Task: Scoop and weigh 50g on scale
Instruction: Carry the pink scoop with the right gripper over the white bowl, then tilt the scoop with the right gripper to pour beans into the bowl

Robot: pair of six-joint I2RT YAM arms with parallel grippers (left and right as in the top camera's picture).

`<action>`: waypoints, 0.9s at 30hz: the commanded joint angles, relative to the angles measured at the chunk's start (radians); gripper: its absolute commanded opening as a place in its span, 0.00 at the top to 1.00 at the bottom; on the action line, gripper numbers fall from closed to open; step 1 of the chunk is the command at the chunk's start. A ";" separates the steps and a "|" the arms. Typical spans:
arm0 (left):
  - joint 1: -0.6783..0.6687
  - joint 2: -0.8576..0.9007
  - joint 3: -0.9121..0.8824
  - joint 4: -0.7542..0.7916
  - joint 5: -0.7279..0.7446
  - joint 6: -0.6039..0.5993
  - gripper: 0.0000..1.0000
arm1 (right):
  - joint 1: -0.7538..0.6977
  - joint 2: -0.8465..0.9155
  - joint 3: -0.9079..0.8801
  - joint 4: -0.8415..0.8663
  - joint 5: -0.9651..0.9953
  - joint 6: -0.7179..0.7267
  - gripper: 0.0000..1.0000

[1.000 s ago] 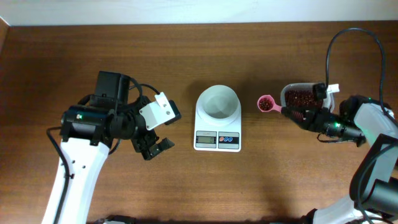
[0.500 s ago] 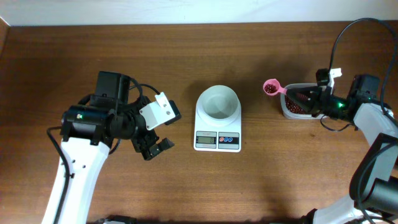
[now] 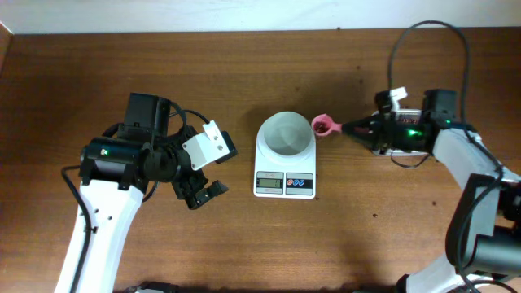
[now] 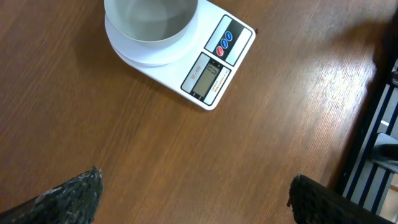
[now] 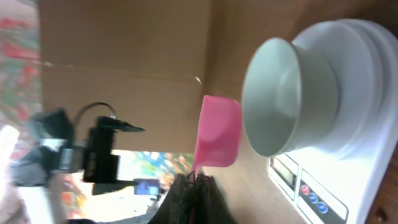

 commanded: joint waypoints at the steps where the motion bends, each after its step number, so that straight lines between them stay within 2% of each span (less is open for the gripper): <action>1: 0.000 0.000 0.007 -0.002 0.004 0.011 0.01 | 0.070 -0.003 0.010 0.064 0.090 -0.022 0.96; 5: 0.000 0.000 0.007 -0.002 0.004 0.011 0.01 | 0.147 -0.003 0.010 0.177 0.111 -0.091 0.96; 7: 0.000 0.000 0.007 -0.002 0.004 0.011 0.01 | 0.175 -0.003 0.010 0.194 0.223 -0.092 0.96; 10: 0.000 0.000 0.007 -0.002 0.004 0.011 0.01 | 0.208 -0.003 0.010 0.194 0.341 -0.195 0.96; 14: 0.000 0.000 0.007 -0.002 0.004 0.011 0.01 | 0.237 -0.003 0.010 0.197 0.360 -0.311 0.96; 23: 0.000 0.000 0.007 -0.002 0.004 0.011 0.01 | 0.246 -0.053 0.010 0.219 0.406 -0.319 0.96; 27: 0.000 0.000 0.007 -0.002 0.004 0.011 0.01 | 0.282 -0.110 0.010 0.198 0.558 -0.319 0.96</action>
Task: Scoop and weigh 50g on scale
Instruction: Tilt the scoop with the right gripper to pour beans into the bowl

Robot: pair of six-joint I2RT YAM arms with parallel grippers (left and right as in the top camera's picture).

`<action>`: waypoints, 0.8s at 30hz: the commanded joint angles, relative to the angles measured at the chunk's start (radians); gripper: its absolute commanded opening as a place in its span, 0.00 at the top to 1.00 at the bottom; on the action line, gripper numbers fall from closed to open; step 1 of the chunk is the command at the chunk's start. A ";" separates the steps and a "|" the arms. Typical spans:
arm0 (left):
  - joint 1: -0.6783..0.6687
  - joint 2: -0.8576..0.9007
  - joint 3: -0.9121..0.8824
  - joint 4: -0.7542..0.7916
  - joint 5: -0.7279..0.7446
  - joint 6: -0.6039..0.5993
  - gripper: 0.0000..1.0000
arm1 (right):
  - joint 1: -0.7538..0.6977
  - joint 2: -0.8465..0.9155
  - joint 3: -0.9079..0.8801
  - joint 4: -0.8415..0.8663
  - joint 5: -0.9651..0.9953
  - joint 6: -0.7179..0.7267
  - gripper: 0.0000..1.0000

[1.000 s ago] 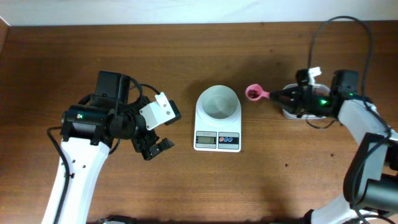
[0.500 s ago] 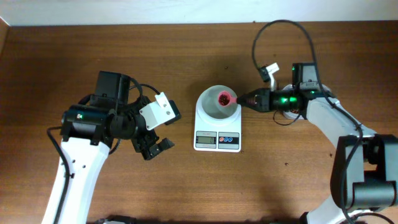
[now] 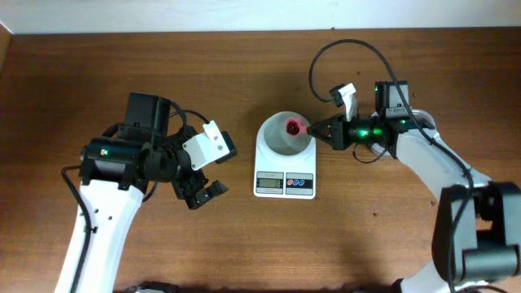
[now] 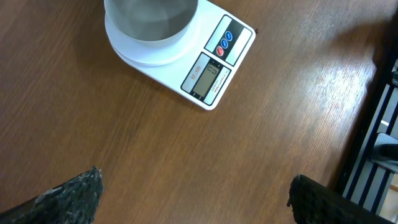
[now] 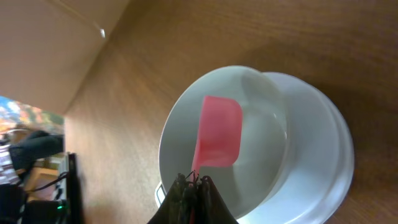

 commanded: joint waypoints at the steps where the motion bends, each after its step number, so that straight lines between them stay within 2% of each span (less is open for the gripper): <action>1: 0.000 0.000 0.007 -0.001 0.004 0.011 0.01 | 0.050 -0.081 0.011 -0.006 0.145 -0.018 0.96; 6: 0.000 0.000 0.007 -0.001 0.004 0.011 0.01 | 0.107 -0.132 0.011 -0.046 0.362 -0.018 0.96; 15: 0.000 0.000 0.007 -0.001 0.004 0.011 0.01 | 0.203 -0.205 0.012 -0.084 0.577 -0.042 0.96; 18: 0.000 0.000 0.007 -0.001 0.004 0.011 0.01 | 0.255 -0.218 0.012 -0.118 0.708 -0.064 0.96; 24: 0.000 0.000 0.007 -0.001 0.004 0.011 0.01 | 0.304 -0.231 0.020 -0.143 0.743 -0.077 0.96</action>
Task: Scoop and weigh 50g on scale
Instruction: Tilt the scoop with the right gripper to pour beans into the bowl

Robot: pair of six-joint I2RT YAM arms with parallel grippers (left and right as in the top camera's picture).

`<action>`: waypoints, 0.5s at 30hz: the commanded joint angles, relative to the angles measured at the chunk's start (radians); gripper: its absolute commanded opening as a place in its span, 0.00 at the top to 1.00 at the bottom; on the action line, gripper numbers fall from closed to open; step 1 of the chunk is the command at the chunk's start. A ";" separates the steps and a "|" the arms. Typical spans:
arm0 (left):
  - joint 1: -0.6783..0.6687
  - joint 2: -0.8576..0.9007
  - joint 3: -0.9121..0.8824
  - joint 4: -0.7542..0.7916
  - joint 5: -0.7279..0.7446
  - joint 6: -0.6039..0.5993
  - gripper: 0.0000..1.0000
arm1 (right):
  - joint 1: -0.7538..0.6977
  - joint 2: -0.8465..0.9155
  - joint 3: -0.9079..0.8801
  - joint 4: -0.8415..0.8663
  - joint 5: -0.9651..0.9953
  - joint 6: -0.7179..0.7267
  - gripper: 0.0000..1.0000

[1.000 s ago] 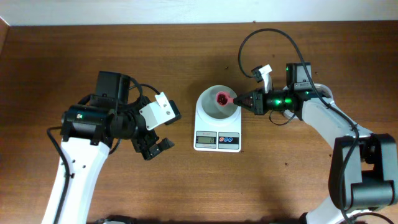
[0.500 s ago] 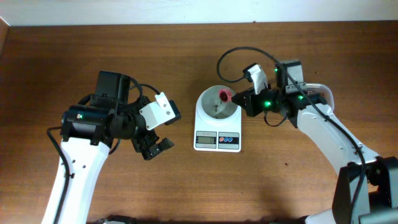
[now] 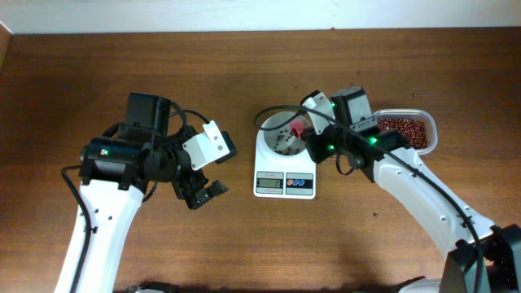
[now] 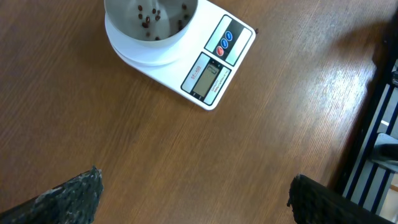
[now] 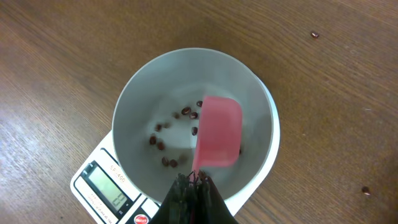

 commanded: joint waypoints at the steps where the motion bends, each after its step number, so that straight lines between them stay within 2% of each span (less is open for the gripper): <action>1: 0.000 0.000 0.007 -0.001 0.004 0.011 0.01 | 0.019 -0.041 0.025 -0.008 0.042 -0.017 0.96; 15: 0.000 0.000 0.007 -0.001 0.004 0.011 0.01 | 0.062 -0.066 0.056 -0.050 0.080 -0.039 0.96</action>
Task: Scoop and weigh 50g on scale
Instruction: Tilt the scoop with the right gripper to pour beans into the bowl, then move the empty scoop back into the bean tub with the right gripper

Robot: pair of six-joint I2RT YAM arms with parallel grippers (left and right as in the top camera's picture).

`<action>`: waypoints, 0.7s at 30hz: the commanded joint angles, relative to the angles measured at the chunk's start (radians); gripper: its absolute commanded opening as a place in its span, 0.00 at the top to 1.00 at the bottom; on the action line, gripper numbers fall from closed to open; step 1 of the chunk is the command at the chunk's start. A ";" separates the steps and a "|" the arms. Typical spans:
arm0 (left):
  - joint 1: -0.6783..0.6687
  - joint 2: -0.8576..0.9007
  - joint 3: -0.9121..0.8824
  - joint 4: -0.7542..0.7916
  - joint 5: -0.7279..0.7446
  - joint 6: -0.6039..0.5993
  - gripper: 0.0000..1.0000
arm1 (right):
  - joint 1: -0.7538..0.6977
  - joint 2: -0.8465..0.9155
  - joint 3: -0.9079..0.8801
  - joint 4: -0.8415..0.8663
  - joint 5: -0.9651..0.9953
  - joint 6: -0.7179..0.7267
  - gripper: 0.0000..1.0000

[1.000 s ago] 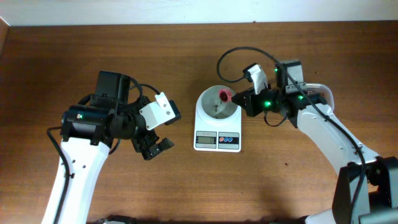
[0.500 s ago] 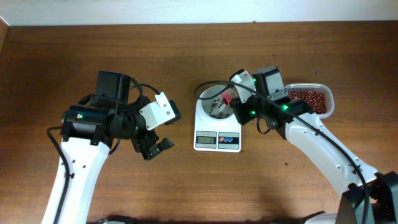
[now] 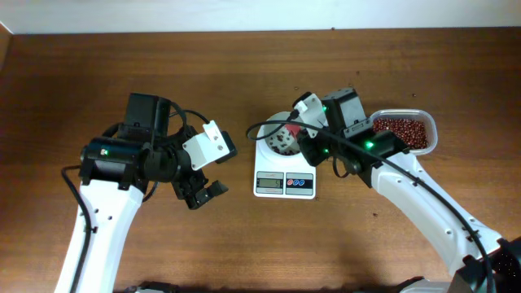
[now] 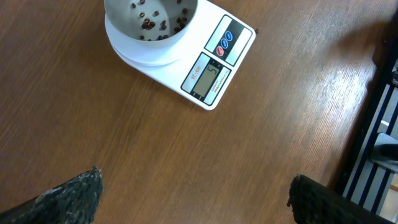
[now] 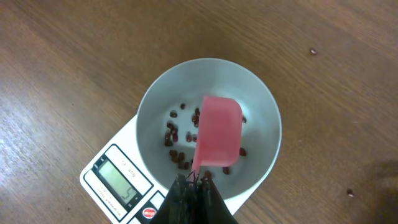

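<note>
A white digital scale [image 3: 284,184] sits mid-table with a white bowl [image 5: 155,106] on it. Several dark red beans [image 5: 171,132] lie in the bowl [image 4: 149,37]. My right gripper [image 5: 194,180] is shut on the handle of a pink scoop [image 5: 216,130], which hangs turned over above the bowl. The scale's display [image 5: 117,180] shows a digit. My left gripper [image 4: 193,199] hovers open over bare table left of the scale [image 4: 211,68], nothing between its fingers.
A clear plastic tub of red beans [image 3: 403,130] stands right of the scale, partly behind my right arm. A few stray beans [image 5: 313,51] lie on the wooden table near the bowl.
More beans lie in the bowl than before, and the display now reads a number. My right gripper with the scoop has shifted slightly left over the bowl. The left arm is unchanged.
At first the bowl was empty and my right gripper held the pink scoop beside it on the right. Then the scoop was over the empty bowl. Later a few beans lay in the bowl under the tipped scoop, and now there are more.
</note>
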 commanded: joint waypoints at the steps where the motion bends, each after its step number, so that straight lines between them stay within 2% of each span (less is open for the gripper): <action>1: 0.000 0.000 0.007 -0.002 0.004 0.011 0.01 | 0.003 -0.022 0.021 0.014 0.016 -0.011 0.96; 5: 0.000 0.000 0.007 -0.002 0.004 0.011 0.01 | 0.005 -0.022 0.020 0.002 -0.014 0.034 0.96; 16: 0.000 0.000 0.007 -0.002 0.004 0.011 0.01 | 0.009 -0.034 0.024 0.010 -0.062 0.014 0.96; 18: 0.000 0.000 0.007 -0.002 0.004 0.011 0.01 | 0.013 -0.034 0.024 -0.018 -0.094 -0.081 0.96; 20: 0.000 0.000 0.007 -0.002 0.004 0.011 0.01 | 0.011 -0.034 0.024 -0.012 0.130 -0.044 0.96; 21: 0.000 0.000 0.007 -0.002 0.004 0.011 0.01 | 0.011 -0.035 0.026 -0.005 0.163 -0.008 0.96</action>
